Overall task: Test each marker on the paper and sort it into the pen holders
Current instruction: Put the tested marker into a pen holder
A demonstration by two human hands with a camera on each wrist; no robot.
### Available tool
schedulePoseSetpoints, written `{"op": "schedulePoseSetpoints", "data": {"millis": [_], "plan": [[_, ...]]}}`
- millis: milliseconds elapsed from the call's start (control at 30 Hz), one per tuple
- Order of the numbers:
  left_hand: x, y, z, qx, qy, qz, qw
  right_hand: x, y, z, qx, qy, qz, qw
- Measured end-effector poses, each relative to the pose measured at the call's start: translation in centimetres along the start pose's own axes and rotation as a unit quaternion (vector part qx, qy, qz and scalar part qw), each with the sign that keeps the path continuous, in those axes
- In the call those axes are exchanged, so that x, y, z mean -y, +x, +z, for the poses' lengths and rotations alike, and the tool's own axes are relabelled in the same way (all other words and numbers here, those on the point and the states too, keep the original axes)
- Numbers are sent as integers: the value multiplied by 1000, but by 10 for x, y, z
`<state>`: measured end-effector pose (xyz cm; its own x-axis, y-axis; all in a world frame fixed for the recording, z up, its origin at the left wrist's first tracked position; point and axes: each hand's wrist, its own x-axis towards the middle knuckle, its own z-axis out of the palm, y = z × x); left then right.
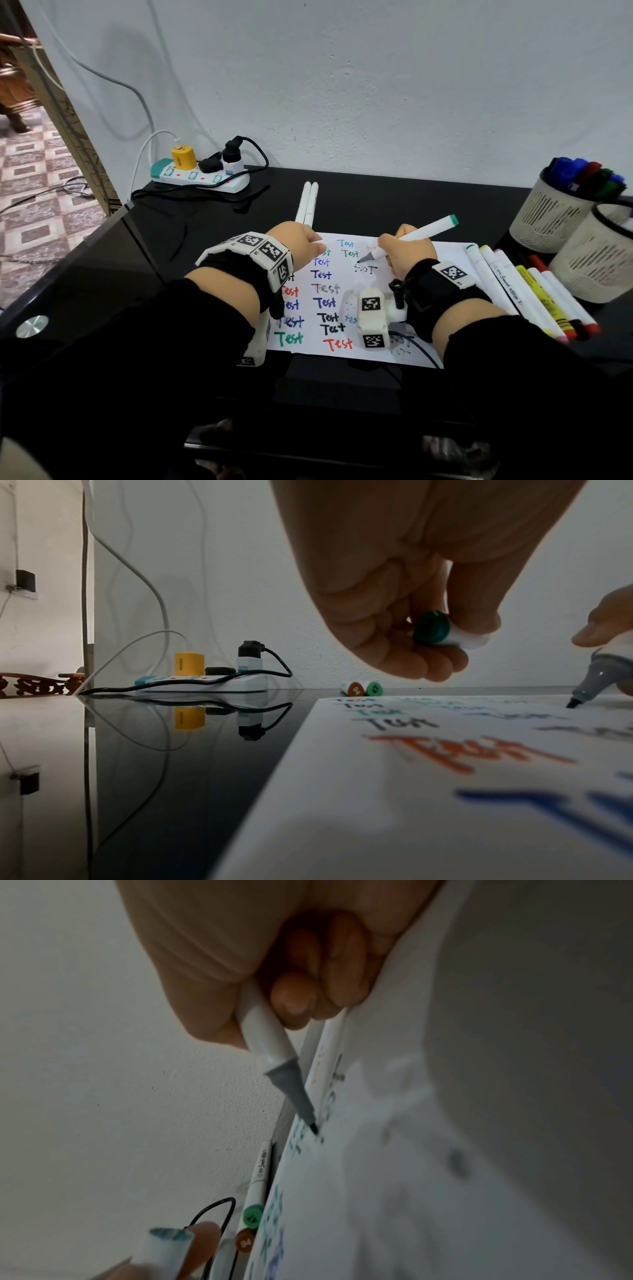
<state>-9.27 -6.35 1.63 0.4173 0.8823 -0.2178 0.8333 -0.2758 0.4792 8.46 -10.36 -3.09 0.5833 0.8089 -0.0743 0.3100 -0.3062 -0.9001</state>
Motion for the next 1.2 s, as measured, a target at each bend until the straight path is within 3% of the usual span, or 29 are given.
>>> {"op": "schedulePoseSetpoints", "data": {"millis": [700,833,1200], "plan": [[0,-1,0,6,-16,11,1000,-4,1,0,-8,46,16,999],[1,-2,-1,13,-11,35,999,-3,2,-2,-11,107,50,993],[-2,0,8,42,-200,65,977,30,-1,-9,85,213,26,973]]}}
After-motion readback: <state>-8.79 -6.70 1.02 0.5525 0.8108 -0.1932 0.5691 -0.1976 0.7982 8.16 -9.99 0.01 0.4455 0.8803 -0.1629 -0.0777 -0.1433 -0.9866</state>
